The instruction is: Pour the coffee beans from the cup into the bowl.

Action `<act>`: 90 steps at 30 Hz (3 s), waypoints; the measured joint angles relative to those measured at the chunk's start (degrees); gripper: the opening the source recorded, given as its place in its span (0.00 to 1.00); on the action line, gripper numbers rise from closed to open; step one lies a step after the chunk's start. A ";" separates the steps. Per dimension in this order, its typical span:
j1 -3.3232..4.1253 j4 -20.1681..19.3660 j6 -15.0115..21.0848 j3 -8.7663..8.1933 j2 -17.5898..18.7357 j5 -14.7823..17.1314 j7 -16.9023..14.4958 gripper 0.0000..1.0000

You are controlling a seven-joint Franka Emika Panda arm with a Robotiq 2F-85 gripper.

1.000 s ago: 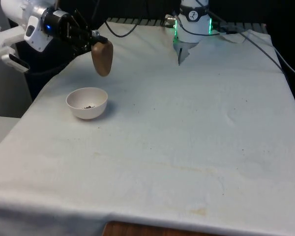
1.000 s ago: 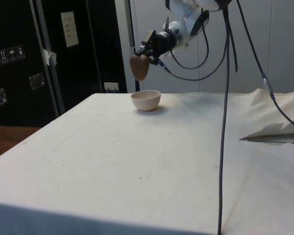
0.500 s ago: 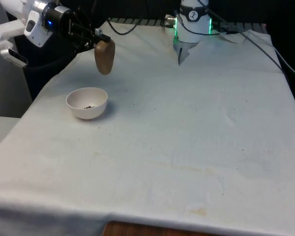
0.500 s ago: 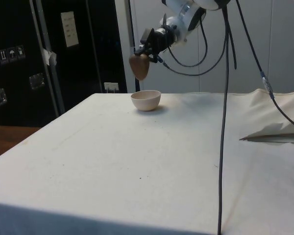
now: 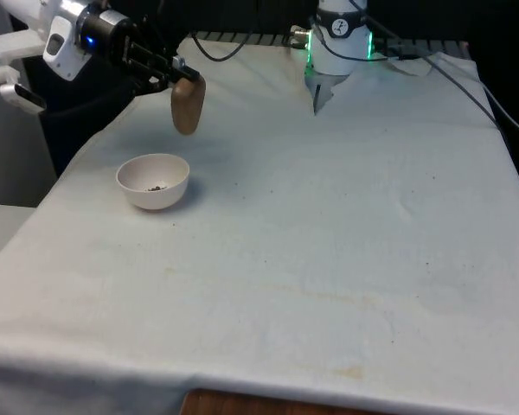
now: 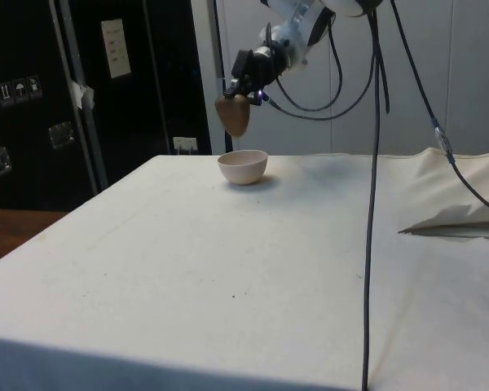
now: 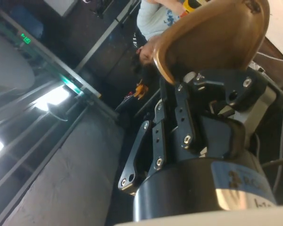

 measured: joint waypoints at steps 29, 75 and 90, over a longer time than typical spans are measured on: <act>6.25 0.74 5.10 -2.46 -0.06 -4.64 1.15 0.01; 15.47 0.74 16.50 -2.92 -0.86 -15.47 0.97 0.01; 18.51 0.69 20.40 -2.86 -0.86 -17.88 0.92 0.01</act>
